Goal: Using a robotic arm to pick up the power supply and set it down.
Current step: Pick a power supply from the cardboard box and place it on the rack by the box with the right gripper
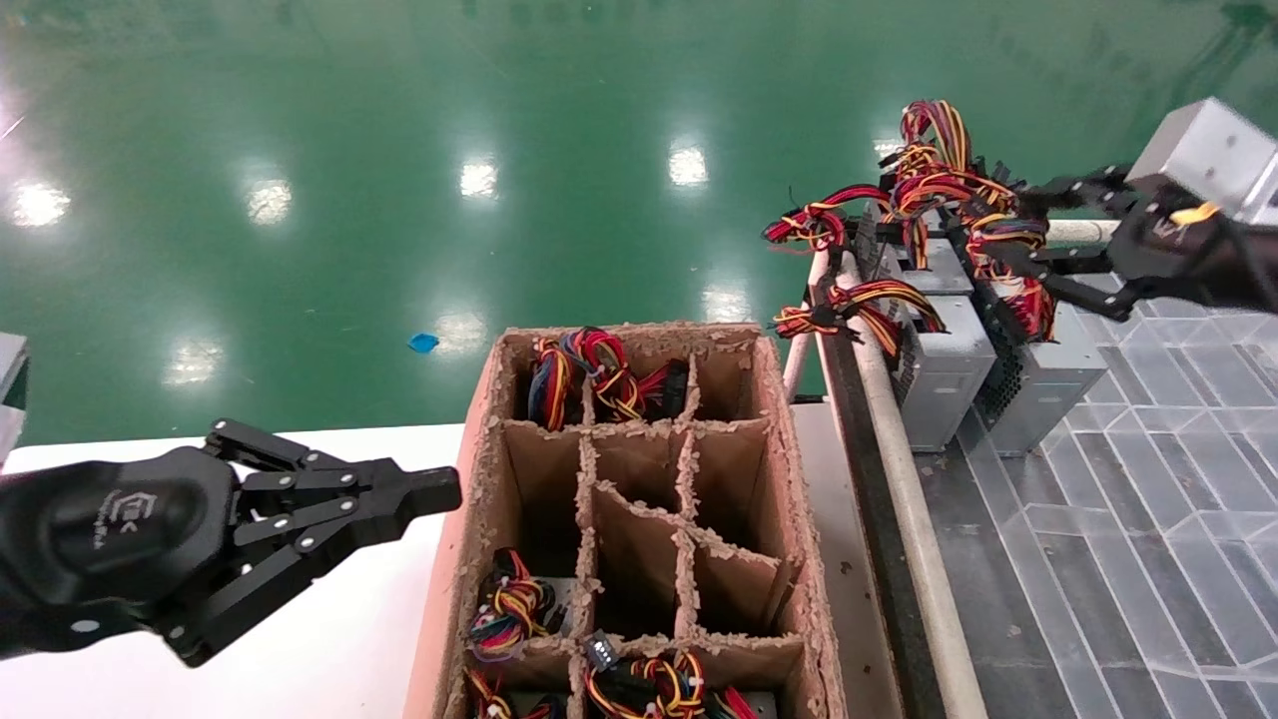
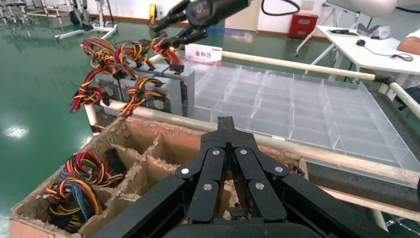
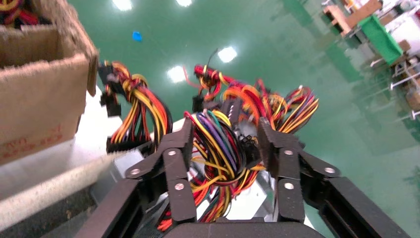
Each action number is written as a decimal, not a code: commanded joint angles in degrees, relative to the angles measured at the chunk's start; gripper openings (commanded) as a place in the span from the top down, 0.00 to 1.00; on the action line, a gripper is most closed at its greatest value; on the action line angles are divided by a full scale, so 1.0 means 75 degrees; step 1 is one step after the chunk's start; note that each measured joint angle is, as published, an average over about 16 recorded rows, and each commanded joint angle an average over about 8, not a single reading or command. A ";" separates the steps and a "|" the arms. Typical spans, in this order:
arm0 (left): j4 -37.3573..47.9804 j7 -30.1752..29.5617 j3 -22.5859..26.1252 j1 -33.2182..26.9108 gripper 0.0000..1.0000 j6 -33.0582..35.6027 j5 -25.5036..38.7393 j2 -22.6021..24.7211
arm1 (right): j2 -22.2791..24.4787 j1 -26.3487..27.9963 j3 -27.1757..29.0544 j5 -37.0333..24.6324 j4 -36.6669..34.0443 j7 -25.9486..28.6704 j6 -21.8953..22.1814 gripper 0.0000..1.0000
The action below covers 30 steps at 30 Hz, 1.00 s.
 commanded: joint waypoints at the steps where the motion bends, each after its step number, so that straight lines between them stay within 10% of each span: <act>1: 0.0000 0.0000 0.0000 0.0000 1.00 0.0000 0.0000 0.0000 | -0.0009 0.0053 -0.0024 -0.0012 0.0018 0.0045 -0.0086 0.00; 20: 0.0000 0.0000 0.0000 0.0000 1.00 0.0000 0.0000 0.0000 | 0.0117 -0.0306 0.0496 0.1224 0.1022 0.0358 -0.0413 0.00; 28: 0.0000 0.0000 0.0000 0.0000 0.08 0.0000 0.0000 0.0000 | 0.0053 -0.0830 0.0698 0.1815 0.1175 0.0428 -0.0839 0.00; 30: 0.0000 0.0000 0.0000 0.0000 0.00 0.0000 0.0000 0.0000 | 0.0037 -0.0960 0.0748 0.1961 0.1213 0.0445 -0.0944 0.00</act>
